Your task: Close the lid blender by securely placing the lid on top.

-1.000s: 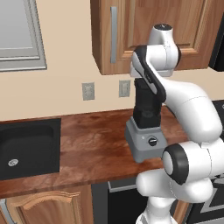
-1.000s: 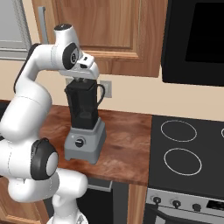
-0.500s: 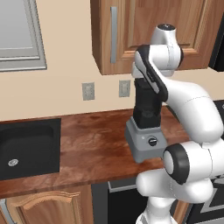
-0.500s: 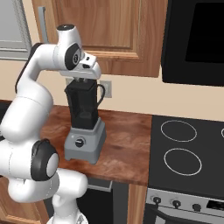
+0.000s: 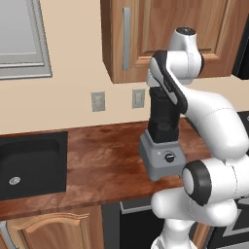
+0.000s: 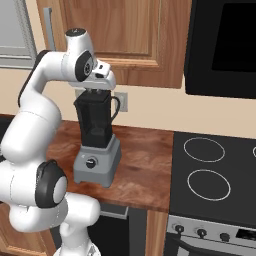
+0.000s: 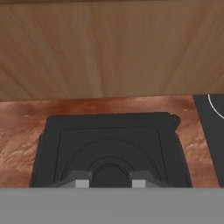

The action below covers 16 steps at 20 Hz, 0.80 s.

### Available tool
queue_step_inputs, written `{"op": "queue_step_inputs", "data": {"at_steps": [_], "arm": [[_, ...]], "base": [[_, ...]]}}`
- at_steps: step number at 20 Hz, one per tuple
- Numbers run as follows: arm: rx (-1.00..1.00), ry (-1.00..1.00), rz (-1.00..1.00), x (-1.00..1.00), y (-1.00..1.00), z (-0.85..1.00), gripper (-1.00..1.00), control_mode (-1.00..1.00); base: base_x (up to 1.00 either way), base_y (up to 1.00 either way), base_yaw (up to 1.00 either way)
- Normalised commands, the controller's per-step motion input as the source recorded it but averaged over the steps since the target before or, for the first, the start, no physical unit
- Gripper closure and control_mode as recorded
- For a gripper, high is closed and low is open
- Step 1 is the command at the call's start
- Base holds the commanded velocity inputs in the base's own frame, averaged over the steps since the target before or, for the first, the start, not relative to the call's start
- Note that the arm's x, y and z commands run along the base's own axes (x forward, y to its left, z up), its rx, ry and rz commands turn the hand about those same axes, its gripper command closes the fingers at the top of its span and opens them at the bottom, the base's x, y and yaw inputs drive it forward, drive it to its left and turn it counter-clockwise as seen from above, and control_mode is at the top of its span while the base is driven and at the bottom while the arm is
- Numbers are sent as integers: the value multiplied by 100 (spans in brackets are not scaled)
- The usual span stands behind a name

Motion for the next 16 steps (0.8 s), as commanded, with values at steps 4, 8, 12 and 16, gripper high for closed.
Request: {"op": "queue_step_inputs", "data": {"at_steps": [4, 8, 12, 16], "arm": [[0, -8, 5, 30, 0, -17, 100, -100], [0, -4, 6, 11, 0, -31, 100, -100], [0, -1, 7, 0, 0, -47, 100, -100], [0, -3, 8, -4, 0, -55, 100, -100]], "base": [[0, 0, 0], [0, 0, 0], [0, 0, 0], [0, 0, 0]]}}
